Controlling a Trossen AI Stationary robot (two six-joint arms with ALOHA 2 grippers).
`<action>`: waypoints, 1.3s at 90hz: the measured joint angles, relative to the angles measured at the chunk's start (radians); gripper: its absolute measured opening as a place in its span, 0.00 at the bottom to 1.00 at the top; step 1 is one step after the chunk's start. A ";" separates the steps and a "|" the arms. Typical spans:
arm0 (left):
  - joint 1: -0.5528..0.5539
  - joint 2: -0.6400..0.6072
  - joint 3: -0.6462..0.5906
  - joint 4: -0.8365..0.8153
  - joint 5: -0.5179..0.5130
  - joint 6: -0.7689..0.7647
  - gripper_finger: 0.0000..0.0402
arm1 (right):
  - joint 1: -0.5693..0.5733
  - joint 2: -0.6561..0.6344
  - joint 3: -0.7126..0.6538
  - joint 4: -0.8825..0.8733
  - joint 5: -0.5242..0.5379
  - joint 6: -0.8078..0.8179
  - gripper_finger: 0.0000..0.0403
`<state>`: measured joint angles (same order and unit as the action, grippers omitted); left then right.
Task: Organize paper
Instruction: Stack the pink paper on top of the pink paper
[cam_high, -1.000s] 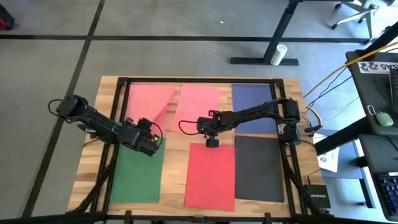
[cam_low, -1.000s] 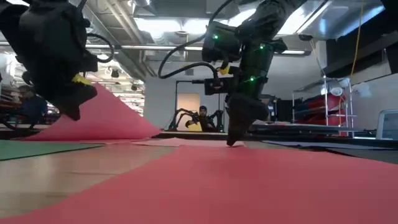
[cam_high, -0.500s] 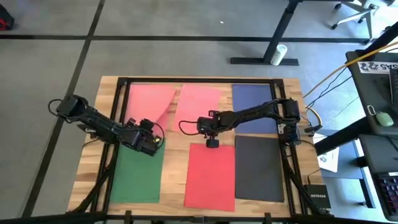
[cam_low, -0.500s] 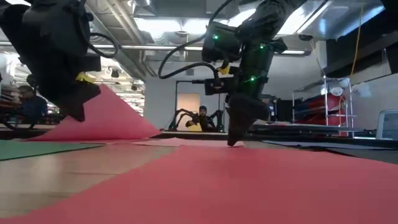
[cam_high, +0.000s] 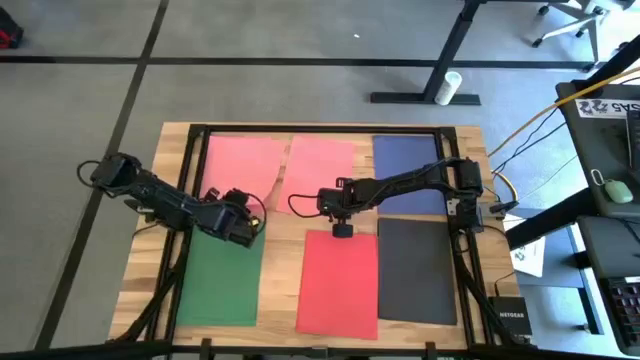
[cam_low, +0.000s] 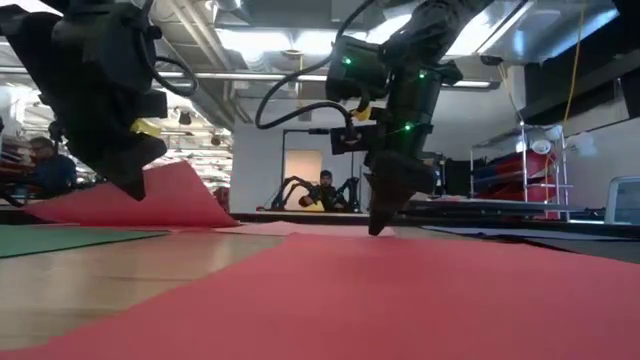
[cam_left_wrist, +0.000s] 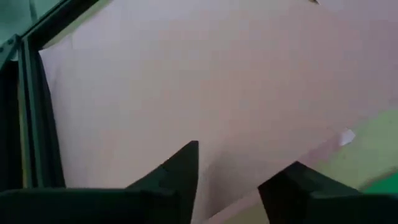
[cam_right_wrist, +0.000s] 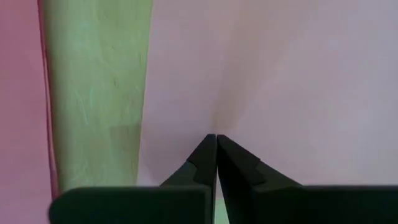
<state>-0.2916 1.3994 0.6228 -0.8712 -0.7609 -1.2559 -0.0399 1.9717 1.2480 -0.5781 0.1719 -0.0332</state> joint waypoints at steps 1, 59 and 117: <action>0.000 0.000 0.000 0.000 0.002 0.000 0.35 | 0.000 0.000 0.000 0.000 0.000 0.000 0.00; -0.049 0.000 0.000 0.001 0.156 -0.052 0.56 | 0.000 0.000 0.000 -0.001 0.000 -0.020 0.00; 0.208 0.001 0.000 0.536 0.062 0.634 0.37 | 0.001 -0.100 0.001 -0.093 0.032 -0.031 0.00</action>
<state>-0.0838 1.4006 0.6228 -0.3356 -0.6994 -0.6217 -0.0391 1.8720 1.2487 -0.6708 0.2034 -0.0646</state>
